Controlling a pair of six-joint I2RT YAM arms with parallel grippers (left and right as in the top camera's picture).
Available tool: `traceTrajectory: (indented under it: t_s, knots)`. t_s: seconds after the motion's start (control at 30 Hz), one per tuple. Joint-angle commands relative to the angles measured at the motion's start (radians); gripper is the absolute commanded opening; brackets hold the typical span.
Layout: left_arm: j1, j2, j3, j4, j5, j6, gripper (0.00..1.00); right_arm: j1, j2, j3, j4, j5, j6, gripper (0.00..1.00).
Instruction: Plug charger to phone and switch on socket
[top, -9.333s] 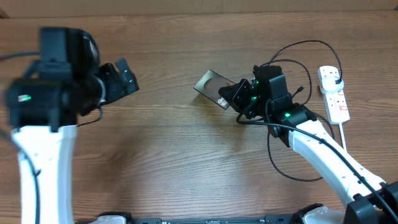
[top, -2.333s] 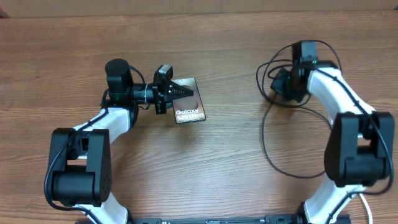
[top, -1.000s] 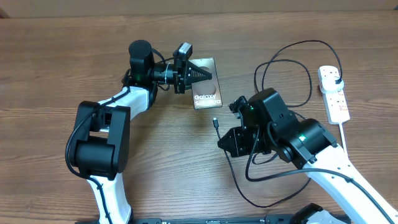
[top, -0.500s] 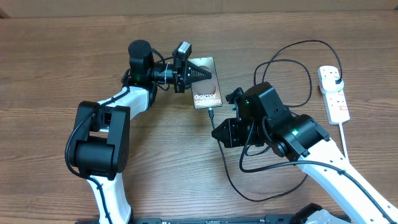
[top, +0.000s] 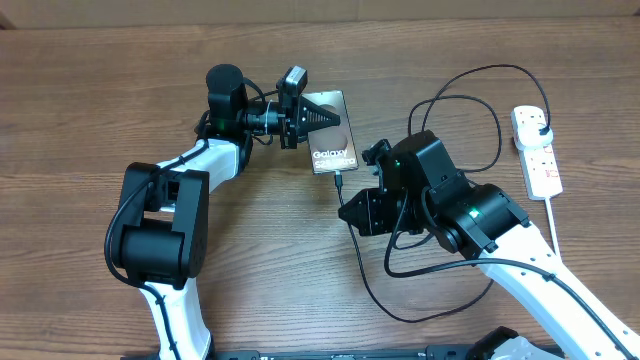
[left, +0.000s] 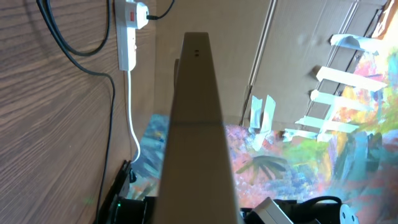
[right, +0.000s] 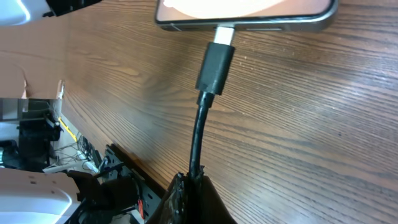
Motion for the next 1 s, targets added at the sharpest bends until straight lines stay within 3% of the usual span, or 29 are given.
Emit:
traceTrajectory:
  t_s: [0.0, 0.6, 0.97]
  knots:
    - [-0.004, -0.012, 0.027, 0.008, 0.021, 0.023, 0.04, 0.006, -0.002, -0.006, 0.022, 0.007, 0.004, 0.04]
    - [-0.004, -0.012, 0.027, 0.008, 0.069, -0.007, 0.04, 0.006, 0.046, -0.006, 0.029, -0.011, -0.053, 0.04]
    - [-0.004, -0.012, 0.027, 0.008, 0.116, 0.076, 0.04, -0.018, 0.045, -0.005, 0.039, 0.019, -0.106, 0.04]
